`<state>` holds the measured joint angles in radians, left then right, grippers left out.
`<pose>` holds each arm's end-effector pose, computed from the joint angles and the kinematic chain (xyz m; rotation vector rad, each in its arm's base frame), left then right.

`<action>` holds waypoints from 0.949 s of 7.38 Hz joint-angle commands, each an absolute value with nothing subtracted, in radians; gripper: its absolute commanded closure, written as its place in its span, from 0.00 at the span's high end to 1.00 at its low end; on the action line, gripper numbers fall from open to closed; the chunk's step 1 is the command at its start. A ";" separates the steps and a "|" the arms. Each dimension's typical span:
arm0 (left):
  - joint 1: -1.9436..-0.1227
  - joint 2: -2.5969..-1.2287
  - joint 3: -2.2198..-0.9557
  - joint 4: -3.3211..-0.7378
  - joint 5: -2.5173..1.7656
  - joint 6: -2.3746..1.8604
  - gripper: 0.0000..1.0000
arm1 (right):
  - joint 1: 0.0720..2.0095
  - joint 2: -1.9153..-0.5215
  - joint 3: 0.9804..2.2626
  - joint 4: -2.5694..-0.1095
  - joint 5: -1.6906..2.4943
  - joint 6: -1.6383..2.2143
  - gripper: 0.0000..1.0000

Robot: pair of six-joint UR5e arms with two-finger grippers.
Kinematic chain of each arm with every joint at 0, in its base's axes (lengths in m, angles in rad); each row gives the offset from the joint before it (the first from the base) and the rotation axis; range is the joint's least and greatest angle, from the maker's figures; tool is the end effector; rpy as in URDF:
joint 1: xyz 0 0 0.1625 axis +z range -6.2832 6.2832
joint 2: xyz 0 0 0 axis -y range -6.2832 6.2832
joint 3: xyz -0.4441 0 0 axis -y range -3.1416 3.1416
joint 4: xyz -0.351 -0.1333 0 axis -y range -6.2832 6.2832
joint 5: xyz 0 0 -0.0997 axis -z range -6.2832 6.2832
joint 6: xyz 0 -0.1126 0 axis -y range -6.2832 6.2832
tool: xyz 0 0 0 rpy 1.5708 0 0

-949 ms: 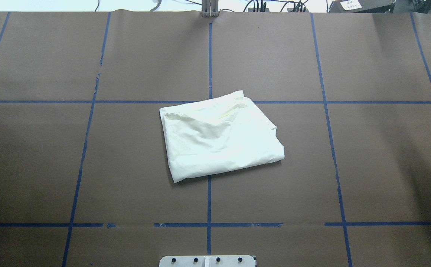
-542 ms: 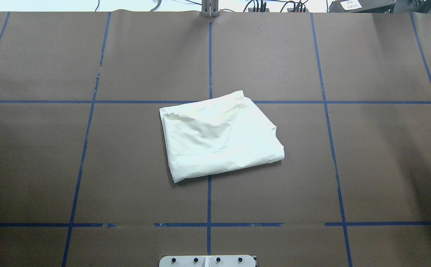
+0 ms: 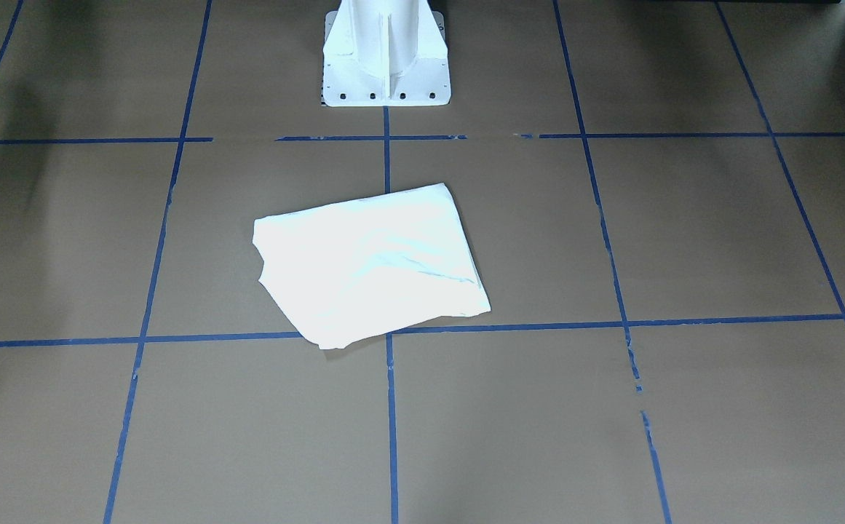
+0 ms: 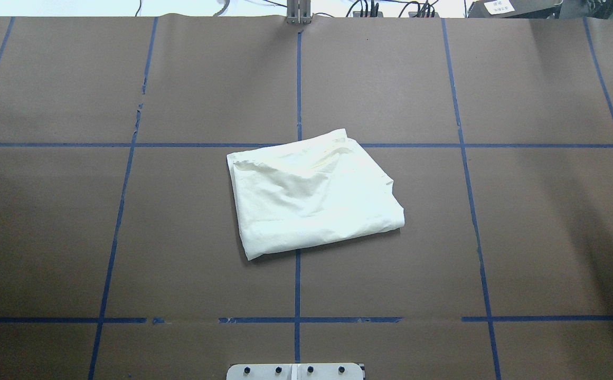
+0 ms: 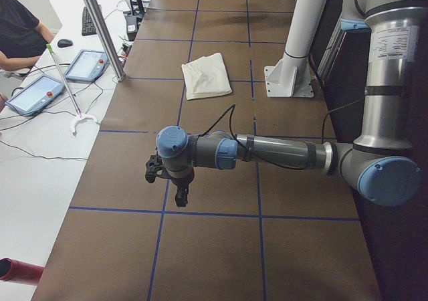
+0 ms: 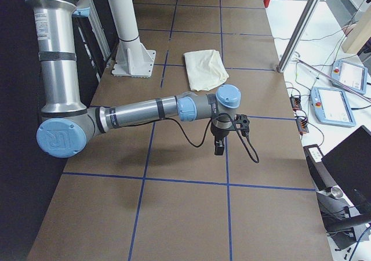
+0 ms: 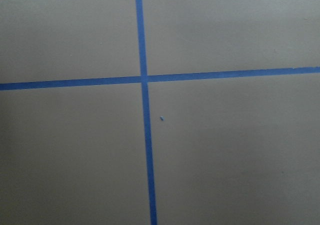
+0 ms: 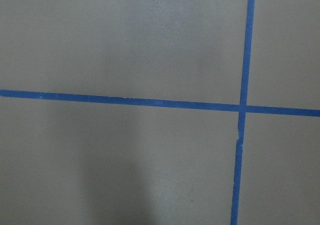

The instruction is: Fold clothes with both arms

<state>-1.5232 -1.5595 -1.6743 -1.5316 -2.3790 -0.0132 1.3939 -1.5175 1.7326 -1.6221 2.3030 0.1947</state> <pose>-0.0305 -0.4501 0.6466 0.0255 0.8092 0.0539 -0.0271 -0.4813 0.5974 0.0188 -0.7468 -0.0430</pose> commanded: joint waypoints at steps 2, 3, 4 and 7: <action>-1.525 -1.559 -1.671 -1.534 -2.349 -0.014 1.00 | 1.407 -1.519 1.733 -1.620 2.287 0.195 1.00; -1.525 -1.557 -1.667 -1.535 -2.332 -0.014 1.00 | 1.414 -1.508 1.732 -1.624 2.281 0.193 1.00; -1.525 -1.557 -1.667 -1.539 -2.330 -0.014 1.00 | 1.419 -1.505 1.729 -1.632 2.270 0.183 1.00; -1.528 -1.557 -1.661 -1.554 -2.332 -0.017 1.00 | 1.469 -1.535 1.691 -1.677 2.279 0.022 1.00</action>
